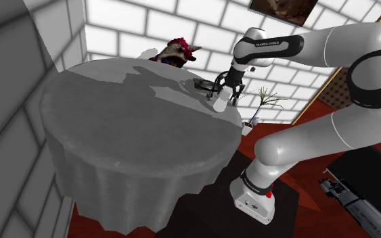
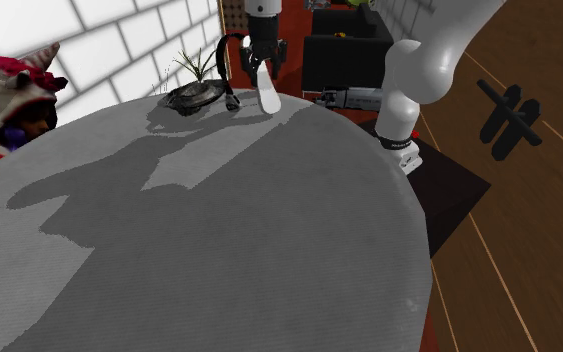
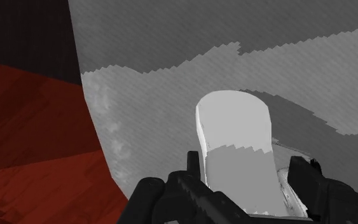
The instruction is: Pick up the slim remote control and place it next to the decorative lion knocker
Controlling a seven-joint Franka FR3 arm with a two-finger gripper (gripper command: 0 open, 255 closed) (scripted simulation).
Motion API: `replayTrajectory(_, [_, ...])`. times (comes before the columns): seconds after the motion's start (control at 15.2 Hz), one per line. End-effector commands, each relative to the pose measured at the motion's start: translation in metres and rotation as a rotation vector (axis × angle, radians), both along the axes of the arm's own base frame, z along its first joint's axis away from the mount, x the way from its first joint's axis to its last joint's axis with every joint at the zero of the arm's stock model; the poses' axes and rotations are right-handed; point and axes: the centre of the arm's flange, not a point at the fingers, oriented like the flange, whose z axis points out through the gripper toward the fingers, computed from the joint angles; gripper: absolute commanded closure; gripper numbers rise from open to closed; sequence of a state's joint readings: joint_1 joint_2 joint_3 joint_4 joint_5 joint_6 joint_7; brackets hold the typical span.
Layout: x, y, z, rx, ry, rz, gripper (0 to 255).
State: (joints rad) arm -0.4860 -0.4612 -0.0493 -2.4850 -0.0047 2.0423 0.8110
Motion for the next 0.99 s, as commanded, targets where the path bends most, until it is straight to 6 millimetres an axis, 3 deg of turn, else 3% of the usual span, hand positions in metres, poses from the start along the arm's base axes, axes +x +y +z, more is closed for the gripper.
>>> replayTrajectory(0.0, [0.000,0.002,-0.015,0.006,0.010,0.000,255])
replayTrajectory(0.66, [0.000,0.002,-0.068,0.006,0.010,0.000,255])
replayTrajectory(0.92, [0.000,0.002,-0.068,0.006,0.010,0.000,255])
